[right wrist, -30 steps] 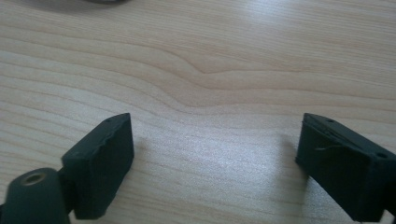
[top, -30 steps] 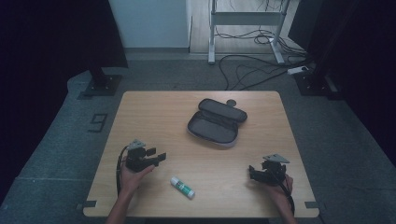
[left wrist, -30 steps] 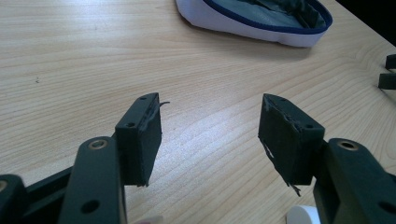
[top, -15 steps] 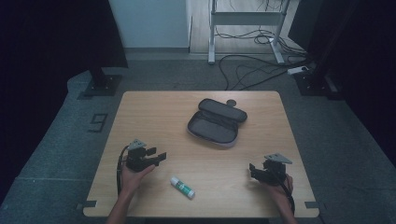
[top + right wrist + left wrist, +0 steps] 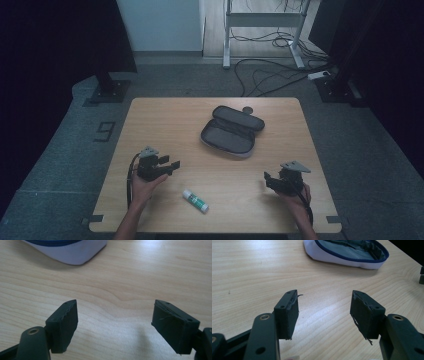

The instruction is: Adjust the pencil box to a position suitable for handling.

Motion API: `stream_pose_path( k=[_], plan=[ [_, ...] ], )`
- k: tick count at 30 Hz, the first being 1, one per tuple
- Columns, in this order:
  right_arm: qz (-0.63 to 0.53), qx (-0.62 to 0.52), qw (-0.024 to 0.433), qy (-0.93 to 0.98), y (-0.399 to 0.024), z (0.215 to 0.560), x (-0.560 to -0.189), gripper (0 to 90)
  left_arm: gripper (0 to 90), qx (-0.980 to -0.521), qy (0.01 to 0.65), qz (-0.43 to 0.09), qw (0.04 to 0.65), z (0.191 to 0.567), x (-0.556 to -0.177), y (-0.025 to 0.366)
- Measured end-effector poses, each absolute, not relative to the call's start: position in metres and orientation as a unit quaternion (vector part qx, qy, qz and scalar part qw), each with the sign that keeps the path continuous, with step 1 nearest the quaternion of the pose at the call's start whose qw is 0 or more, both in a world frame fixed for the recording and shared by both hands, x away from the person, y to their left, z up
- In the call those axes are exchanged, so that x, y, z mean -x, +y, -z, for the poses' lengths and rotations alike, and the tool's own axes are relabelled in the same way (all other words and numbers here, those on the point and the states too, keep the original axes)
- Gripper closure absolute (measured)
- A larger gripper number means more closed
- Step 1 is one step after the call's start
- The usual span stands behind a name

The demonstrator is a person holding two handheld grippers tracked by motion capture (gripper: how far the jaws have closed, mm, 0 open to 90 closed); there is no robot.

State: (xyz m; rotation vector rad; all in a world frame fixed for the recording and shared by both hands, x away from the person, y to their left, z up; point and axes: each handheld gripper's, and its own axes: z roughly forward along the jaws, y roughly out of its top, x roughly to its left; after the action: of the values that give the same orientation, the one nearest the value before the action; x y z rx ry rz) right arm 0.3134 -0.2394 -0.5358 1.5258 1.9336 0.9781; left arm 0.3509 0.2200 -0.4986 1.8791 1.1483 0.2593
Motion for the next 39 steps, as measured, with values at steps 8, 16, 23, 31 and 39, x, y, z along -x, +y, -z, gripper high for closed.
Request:
stream_pose_path(
  k=[8,16,23,31,39],
  plan=[
    [-0.381,-0.551,0.243,0.701,-0.237,0.522,-0.320,23.1,40.9,-0.758,0.463,-0.104,0.448,0.493,-0.365,0.210],
    [-0.388,-0.539,0.245,0.706,-0.226,0.512,-0.329,25.8,40.6,-0.758,0.464,-0.111,0.444,0.484,-0.378,0.201],
    [-0.394,-0.533,0.240,0.709,-0.219,0.509,-0.340,28.3,41.0,-0.764,0.464,-0.118,0.434,0.482,-0.391,0.192],
    [-0.400,-0.533,0.228,0.710,-0.214,0.508,-0.350,30.2,41.6,-0.760,0.467,-0.105,0.439,0.485,-0.404,0.182],
    [-0.406,-0.532,0.225,0.708,-0.210,0.504,-0.358,31.3,41.7,-0.765,0.468,-0.110,0.428,0.486,-0.416,0.171]
  ],
)
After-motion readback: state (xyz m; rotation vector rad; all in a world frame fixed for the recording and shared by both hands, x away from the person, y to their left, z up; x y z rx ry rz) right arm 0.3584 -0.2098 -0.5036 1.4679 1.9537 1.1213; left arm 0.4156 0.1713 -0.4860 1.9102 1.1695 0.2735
